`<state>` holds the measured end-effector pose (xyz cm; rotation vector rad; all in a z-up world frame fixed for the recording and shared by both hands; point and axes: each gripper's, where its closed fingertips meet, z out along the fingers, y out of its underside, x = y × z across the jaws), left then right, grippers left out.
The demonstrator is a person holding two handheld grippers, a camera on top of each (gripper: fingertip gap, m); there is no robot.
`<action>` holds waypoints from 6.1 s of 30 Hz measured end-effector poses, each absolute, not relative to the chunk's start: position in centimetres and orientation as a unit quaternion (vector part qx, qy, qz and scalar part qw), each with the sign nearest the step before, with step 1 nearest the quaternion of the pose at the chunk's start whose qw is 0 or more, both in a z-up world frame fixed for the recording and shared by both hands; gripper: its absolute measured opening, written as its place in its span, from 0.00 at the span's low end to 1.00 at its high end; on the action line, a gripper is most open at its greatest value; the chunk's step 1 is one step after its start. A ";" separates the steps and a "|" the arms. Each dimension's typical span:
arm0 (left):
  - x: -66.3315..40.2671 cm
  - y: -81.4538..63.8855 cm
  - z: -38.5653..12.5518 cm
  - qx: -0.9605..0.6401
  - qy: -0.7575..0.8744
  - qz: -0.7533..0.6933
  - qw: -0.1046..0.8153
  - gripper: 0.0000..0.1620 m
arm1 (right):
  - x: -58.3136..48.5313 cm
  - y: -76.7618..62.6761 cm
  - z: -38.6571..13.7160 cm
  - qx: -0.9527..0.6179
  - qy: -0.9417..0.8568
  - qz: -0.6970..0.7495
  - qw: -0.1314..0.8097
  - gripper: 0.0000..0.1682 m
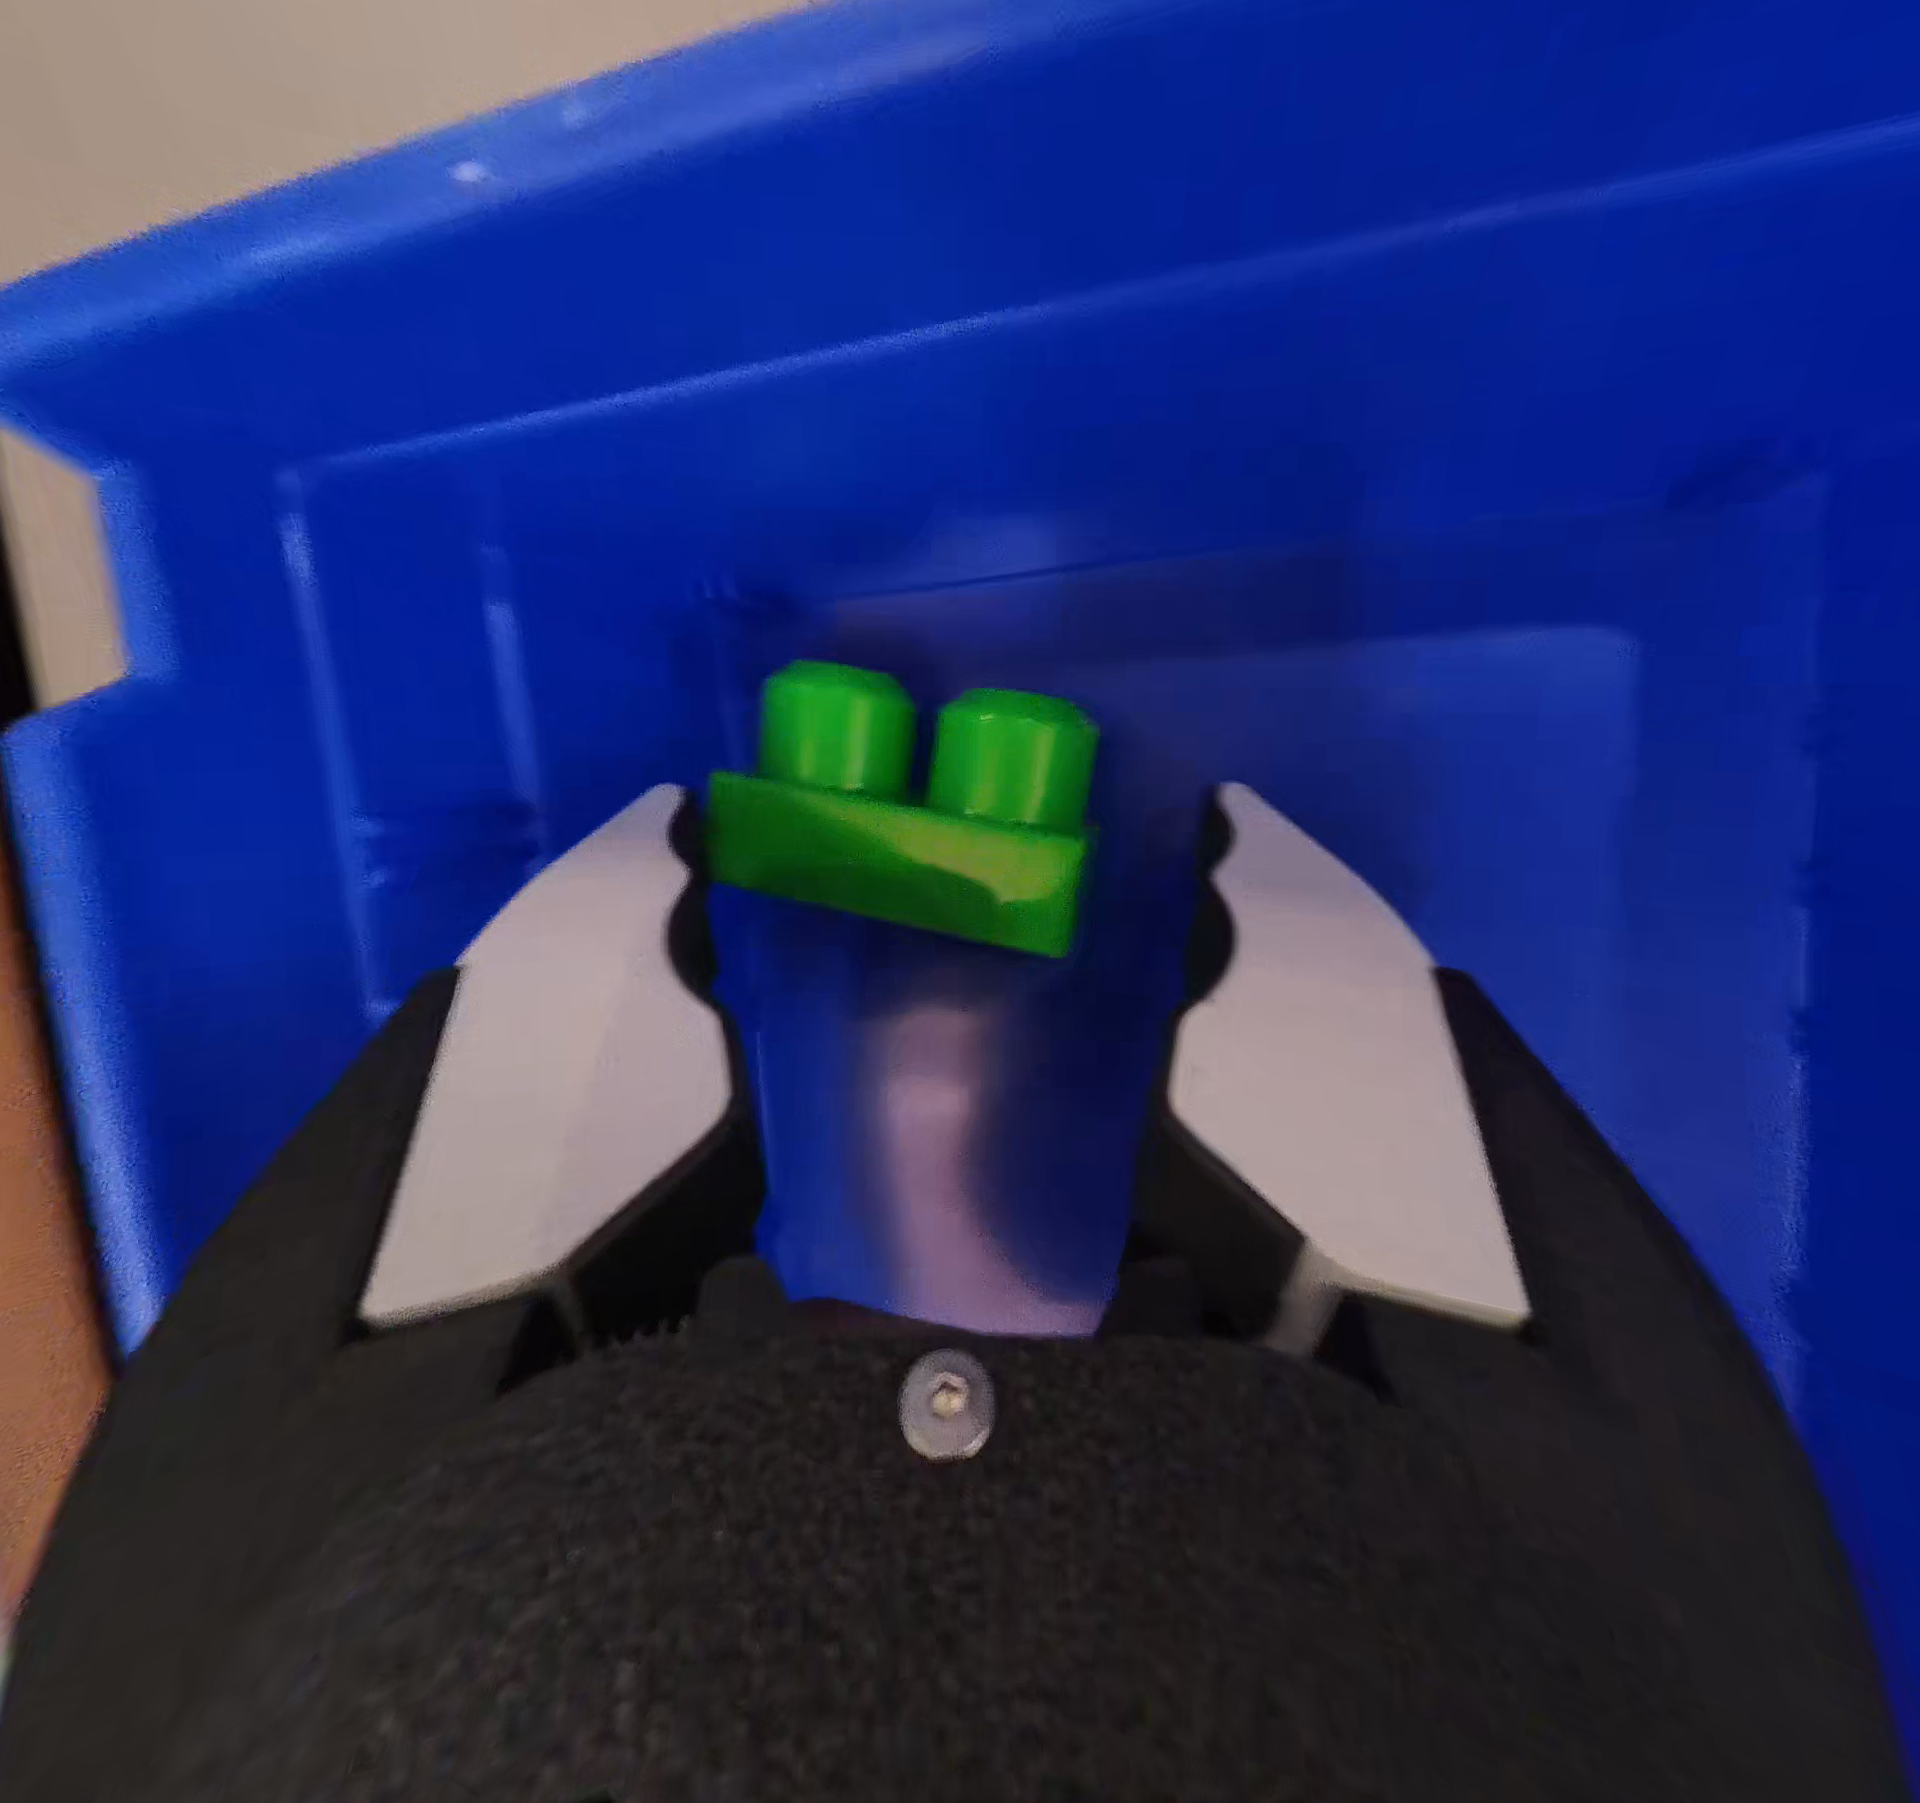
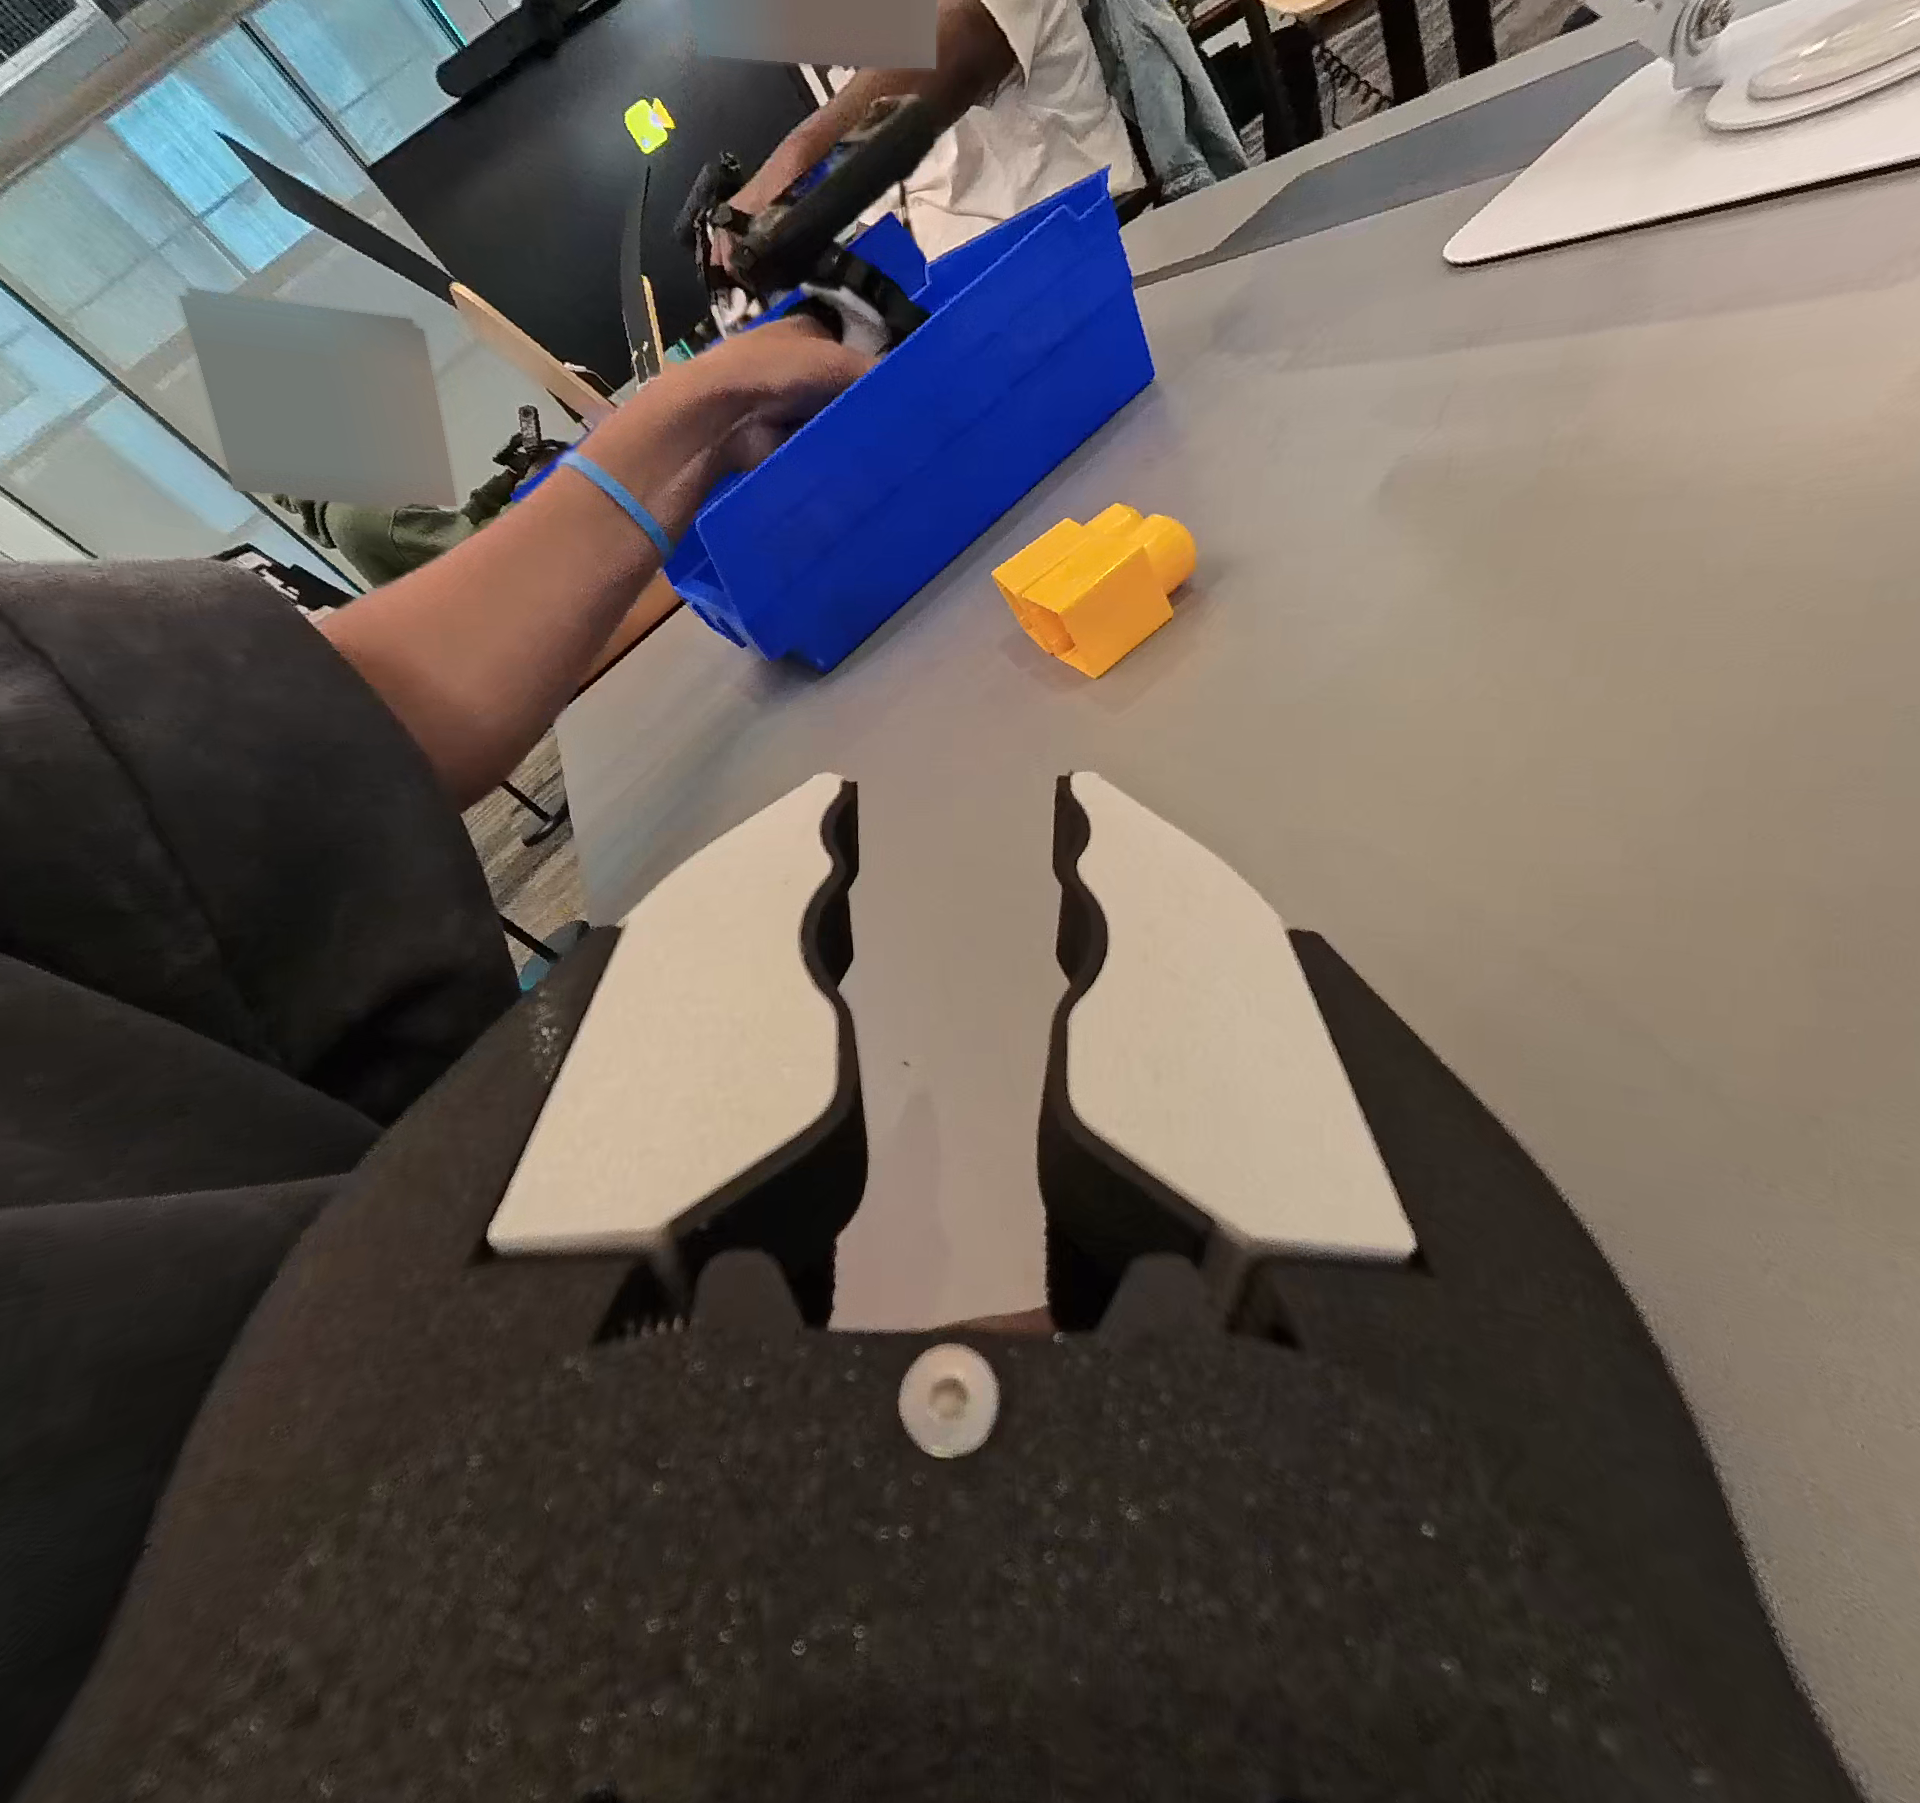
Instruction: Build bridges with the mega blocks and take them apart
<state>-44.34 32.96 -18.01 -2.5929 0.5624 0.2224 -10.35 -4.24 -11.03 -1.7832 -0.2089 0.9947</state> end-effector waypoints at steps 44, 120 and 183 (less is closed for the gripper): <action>-11.0 10.0 -14.3 -0.657 0.669 -0.103 0.332 0.54 | -10.4 -4.3 -11.2 -0.750 -0.090 0.399 0.520 0.20; -21.5 10.3 -18.1 -0.818 0.461 -0.111 0.325 0.48 | -7.9 -2.2 -11.8 -0.814 -0.086 0.298 0.490 0.22; -21.7 9.3 -19.3 -0.850 0.387 -0.146 0.326 0.50 | -8.4 -3.1 -13.3 -0.828 -0.069 0.292 0.473 0.22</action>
